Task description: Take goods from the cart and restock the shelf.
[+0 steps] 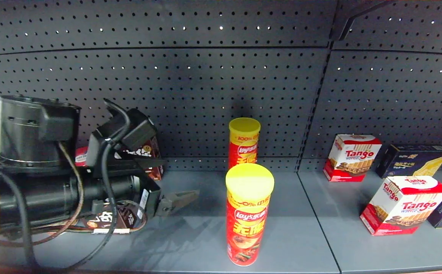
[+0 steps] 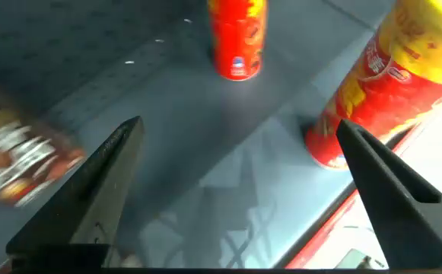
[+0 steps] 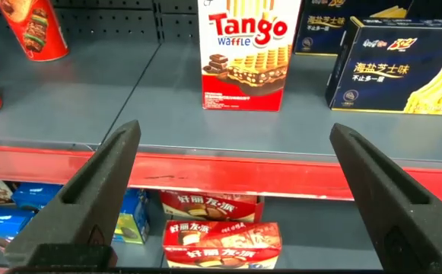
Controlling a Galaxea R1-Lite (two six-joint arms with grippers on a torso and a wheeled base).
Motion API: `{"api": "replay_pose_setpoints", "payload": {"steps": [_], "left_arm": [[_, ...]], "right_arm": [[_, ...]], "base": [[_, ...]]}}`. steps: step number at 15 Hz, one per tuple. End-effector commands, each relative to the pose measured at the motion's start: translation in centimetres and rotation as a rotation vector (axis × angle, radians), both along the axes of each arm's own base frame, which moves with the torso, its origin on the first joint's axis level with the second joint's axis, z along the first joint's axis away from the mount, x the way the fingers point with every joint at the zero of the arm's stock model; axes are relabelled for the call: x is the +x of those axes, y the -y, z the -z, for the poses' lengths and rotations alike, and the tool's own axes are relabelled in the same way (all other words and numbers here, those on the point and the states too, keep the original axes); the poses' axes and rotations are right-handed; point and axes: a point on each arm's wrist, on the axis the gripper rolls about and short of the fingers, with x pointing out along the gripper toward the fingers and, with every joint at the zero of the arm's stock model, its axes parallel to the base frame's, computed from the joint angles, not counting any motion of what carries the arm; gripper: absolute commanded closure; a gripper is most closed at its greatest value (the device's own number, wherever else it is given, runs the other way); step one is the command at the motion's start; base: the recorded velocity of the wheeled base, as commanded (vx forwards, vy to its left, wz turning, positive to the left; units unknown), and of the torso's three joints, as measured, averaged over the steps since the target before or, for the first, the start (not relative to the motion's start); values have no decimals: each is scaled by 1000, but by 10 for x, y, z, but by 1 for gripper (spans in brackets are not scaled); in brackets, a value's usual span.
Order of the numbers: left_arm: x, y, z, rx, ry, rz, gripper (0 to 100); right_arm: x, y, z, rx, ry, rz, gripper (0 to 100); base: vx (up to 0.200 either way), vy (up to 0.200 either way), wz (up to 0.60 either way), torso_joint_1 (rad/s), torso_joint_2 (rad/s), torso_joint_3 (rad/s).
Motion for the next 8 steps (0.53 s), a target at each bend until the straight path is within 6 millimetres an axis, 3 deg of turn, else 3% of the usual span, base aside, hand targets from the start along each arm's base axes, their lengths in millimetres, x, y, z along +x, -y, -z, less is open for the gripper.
{"api": "replay_pose_setpoints", "payload": {"steps": [1, 4, 8], "left_arm": [[13, 15, 20, 51, -57, 13, 0], [13, 16, 22, 81, -60, -22, 0], [10, 34, 32, 136, -69, -26, 0]], "right_arm": [[0, 0, 0, -1, -1, 1, 0], [0, 0, 0, -1, -1, 1, 0], [0, 0, -1, 1, 1, 1, 0]], "base": [[0, 0, 0, 0, 0, 0], [0, 0, 0, 0, 0, 0], [0, 0, 0, 0, 0, 0]]}}
